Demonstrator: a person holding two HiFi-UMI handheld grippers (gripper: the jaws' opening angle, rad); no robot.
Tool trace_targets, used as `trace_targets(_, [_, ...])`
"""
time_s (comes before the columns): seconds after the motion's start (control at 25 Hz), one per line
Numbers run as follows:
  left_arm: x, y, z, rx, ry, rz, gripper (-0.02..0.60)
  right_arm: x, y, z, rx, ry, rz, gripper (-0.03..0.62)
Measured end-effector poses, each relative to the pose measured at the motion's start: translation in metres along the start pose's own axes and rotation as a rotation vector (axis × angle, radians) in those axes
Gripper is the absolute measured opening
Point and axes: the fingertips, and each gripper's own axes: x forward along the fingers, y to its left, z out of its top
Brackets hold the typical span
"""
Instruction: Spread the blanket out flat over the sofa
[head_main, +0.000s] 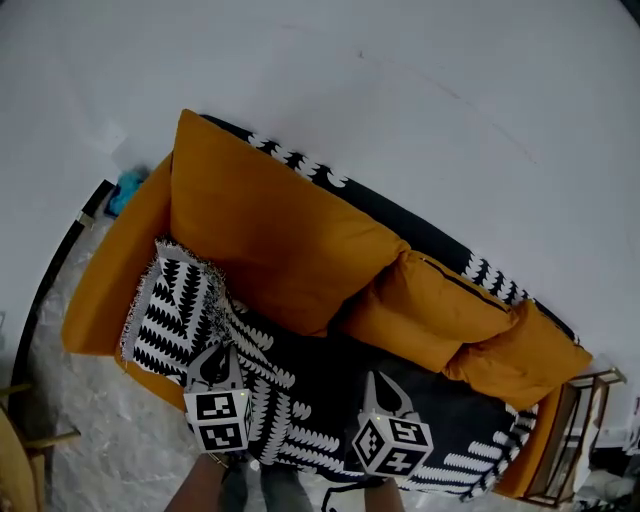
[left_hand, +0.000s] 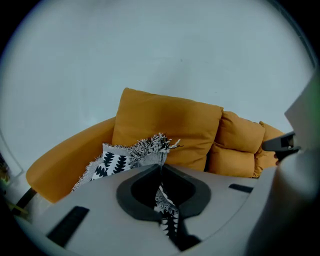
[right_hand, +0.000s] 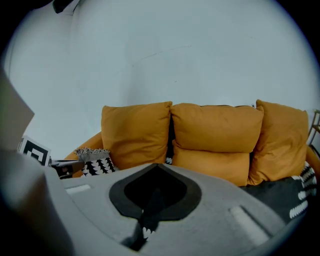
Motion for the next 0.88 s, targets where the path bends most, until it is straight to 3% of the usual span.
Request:
trace_targets(0.4, [-0.036,0.044,-0.008,-0.058,-0.01,0.032,0.02,-0.007,0.038,0.001,-0.066,0.009,0.026,0.005])
trace_targets(0.64, [-0.06,0.073,-0.009,-0.039,-0.017,0.025,0.02,-0.016,0.074,0.004,-0.068,-0.017,0.041,0.005])
trace_targets(0.88, [-0.077,0.11,-0.015,-0.067,-0.023,0.041,0.02,-0.019,0.109,-0.005,-0.088,-0.013,0.062,0.005])
